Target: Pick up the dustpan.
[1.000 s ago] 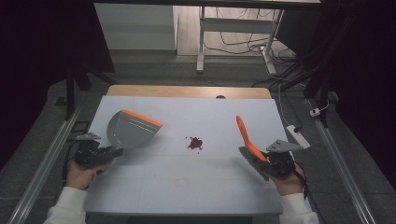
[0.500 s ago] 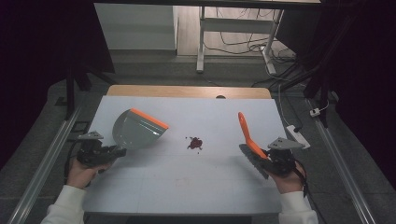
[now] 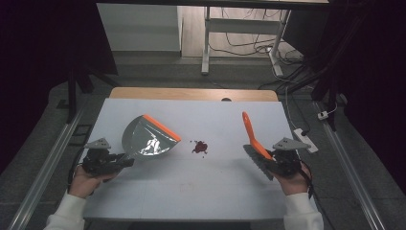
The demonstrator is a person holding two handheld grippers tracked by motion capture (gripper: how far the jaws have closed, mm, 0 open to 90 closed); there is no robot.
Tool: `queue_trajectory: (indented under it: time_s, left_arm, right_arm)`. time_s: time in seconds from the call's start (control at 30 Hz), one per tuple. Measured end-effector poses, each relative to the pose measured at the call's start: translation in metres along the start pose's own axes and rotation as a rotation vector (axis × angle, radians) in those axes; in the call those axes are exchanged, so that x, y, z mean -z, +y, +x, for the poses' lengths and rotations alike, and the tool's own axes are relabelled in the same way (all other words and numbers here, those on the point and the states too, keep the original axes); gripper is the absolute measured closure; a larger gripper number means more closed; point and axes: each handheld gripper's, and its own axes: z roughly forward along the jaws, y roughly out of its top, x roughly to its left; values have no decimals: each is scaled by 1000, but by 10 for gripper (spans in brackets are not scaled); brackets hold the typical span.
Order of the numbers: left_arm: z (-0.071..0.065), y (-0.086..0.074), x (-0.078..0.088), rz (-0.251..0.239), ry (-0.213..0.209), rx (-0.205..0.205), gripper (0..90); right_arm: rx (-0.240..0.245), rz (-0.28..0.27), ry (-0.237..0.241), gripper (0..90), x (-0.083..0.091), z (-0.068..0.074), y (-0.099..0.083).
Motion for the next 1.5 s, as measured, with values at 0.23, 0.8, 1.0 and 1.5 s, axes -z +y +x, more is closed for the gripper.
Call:
queue_trajectory:
  time_s: [0.23,0.8,1.0,1.5]
  left_arm:
    - [-10,0,-1,22,-24,-53,621]
    - [-22,2,-15,116,-71,-136,620]
    - [-25,2,-19,129,-92,-152,620]
    - [-32,4,-30,181,-129,-182,619]
  right_arm:
    - [15,-7,12,702,-3,3,4]
    - [24,-21,51,702,-25,11,26]
    - [52,-25,74,702,-40,22,46]
    - [38,-33,111,701,-79,33,72]
